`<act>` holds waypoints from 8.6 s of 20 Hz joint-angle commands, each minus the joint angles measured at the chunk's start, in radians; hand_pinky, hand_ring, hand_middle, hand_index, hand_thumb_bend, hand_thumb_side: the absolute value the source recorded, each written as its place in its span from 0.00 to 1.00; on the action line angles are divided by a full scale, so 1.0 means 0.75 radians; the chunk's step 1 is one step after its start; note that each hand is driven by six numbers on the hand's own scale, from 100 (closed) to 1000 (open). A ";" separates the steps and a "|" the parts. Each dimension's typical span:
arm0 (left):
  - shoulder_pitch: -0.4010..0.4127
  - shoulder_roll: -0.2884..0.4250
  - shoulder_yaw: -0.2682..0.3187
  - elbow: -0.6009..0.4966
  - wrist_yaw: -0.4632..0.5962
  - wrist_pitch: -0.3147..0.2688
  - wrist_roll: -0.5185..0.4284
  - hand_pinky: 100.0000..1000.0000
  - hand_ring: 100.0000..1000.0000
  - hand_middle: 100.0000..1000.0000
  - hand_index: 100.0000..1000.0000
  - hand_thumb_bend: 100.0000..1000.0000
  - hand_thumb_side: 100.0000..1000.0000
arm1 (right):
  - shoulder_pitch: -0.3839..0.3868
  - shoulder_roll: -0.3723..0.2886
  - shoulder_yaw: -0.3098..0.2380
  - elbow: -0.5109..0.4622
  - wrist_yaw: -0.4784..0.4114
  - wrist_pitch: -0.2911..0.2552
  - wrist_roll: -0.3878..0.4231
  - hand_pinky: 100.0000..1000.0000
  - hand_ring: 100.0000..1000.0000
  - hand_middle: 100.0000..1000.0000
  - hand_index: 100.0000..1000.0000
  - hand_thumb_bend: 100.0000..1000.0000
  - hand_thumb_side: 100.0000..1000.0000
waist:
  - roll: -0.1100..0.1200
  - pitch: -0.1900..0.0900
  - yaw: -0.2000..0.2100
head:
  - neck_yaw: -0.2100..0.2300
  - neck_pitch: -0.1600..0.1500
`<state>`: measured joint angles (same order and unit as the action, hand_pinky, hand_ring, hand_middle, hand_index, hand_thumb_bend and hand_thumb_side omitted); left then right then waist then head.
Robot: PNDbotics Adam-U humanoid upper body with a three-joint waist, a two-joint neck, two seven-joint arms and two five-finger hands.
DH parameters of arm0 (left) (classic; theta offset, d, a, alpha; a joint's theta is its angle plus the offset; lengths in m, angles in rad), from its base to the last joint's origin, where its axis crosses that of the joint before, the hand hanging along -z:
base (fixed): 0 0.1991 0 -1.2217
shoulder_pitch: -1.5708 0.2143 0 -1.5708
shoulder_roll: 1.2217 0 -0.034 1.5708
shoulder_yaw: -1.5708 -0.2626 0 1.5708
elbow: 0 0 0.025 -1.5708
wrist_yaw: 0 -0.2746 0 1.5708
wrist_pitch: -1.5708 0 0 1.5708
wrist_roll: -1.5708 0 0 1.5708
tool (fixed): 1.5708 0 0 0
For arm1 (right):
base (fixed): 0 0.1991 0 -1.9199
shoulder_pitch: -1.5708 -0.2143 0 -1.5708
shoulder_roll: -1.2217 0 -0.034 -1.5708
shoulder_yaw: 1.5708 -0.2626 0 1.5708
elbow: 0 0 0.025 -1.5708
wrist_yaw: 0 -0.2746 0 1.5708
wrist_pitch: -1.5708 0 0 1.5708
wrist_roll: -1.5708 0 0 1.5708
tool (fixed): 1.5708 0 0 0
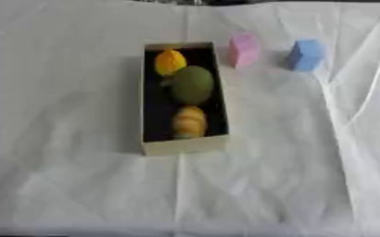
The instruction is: Pick up objects on the table and place them in the box.
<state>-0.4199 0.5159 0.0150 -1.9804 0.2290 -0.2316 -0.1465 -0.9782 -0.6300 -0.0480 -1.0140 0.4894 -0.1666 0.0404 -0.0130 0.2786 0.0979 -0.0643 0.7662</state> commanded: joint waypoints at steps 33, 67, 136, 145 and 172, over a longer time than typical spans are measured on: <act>-0.011 0.003 0.013 -0.026 0.000 0.024 -0.058 0.85 0.83 0.83 0.90 0.00 0.64 | -0.039 -0.175 0.137 0.164 0.399 -0.329 0.747 0.87 0.95 0.89 1.00 0.00 0.25 | -0.037 -0.034 -0.013 | 0.010 0.005; -0.018 -0.009 -0.008 -0.026 0.011 0.057 -0.110 0.84 0.85 0.84 0.88 0.00 0.64 | -0.044 -0.171 0.329 0.100 0.327 -0.466 1.005 0.93 1.00 0.94 1.00 0.09 0.39 | -0.053 -0.035 -0.013 | 0.025 0.005; -0.014 -0.052 -0.014 -0.004 0.033 0.076 -0.164 0.84 0.84 0.81 0.86 0.00 0.64 | -0.079 -0.033 0.364 0.360 0.494 -0.512 0.860 0.92 1.00 0.92 1.00 0.13 0.36 | -0.029 -0.010 0.002 | 0.006 0.005; -0.014 -0.058 -0.020 0.002 0.034 0.081 -0.186 0.84 0.84 0.81 0.85 0.00 0.64 | -0.077 -0.017 0.347 0.385 0.517 -0.485 0.805 0.90 0.98 0.86 1.00 0.10 0.35 | -0.026 -0.002 0.006 | 0.001 0.005; -0.009 -0.071 -0.027 0.008 0.032 0.100 -0.226 0.83 0.83 0.80 0.84 0.00 0.64 | -0.057 -0.008 0.321 0.369 0.491 -0.342 0.377 0.72 0.71 0.24 0.53 0.00 0.29 | -0.030 -0.005 0.009 | -0.004 0.005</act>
<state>-0.4208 0.4532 -0.0096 -1.9661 0.2512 -0.1552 -0.3117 -1.0061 -0.6090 0.2031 -0.7146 0.8703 -0.4275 0.3386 -0.0457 0.2816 0.1044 -0.0651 0.7662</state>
